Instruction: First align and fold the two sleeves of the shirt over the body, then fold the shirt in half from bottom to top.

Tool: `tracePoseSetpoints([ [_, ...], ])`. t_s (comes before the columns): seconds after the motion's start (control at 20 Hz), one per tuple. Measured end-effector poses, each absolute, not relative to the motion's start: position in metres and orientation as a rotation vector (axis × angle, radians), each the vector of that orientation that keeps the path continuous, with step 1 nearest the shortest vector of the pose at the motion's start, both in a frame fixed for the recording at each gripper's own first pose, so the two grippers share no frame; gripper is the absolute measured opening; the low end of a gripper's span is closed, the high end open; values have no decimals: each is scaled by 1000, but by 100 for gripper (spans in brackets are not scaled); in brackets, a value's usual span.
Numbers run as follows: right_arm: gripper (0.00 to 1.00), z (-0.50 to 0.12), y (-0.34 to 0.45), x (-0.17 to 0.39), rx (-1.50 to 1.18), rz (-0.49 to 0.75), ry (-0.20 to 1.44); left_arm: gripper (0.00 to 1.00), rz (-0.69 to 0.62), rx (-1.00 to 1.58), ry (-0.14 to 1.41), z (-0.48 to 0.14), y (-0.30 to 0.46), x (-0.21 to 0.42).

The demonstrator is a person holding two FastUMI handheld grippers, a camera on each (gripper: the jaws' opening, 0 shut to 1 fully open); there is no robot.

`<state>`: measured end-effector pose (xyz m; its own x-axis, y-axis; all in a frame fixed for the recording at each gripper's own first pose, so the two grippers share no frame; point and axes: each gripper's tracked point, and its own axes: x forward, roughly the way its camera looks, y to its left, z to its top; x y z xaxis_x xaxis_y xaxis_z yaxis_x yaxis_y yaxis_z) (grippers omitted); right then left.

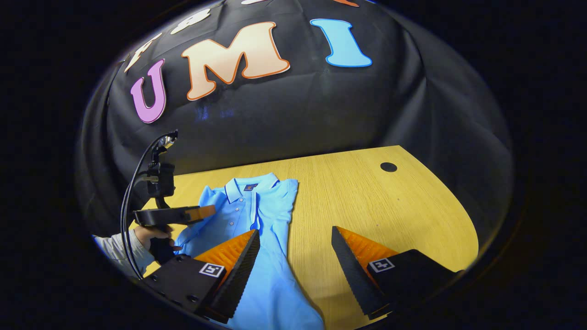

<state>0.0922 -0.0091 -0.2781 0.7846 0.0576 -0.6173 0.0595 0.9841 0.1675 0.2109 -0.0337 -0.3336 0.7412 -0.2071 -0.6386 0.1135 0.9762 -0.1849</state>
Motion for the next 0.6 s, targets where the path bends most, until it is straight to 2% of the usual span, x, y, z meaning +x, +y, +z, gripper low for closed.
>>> tracePoseSetpoints([
  [0.05,98,-278,-7,93,179,-3,665,42,-191,-139,708,-327,-33,210],
  [0.15,98,-278,-5,91,169,-10,663,100,-185,-112,658,-312,-24,204],
  [0.2,98,-275,-6,90,160,-15,653,96,-184,-102,632,-301,-21,201],
  [0.4,98,-257,0,78,143,7,593,96,-142,-105,552,-259,1,163],
  [0.6,98,-252,2,40,133,61,592,96,-107,-107,520,-229,21,95],
])
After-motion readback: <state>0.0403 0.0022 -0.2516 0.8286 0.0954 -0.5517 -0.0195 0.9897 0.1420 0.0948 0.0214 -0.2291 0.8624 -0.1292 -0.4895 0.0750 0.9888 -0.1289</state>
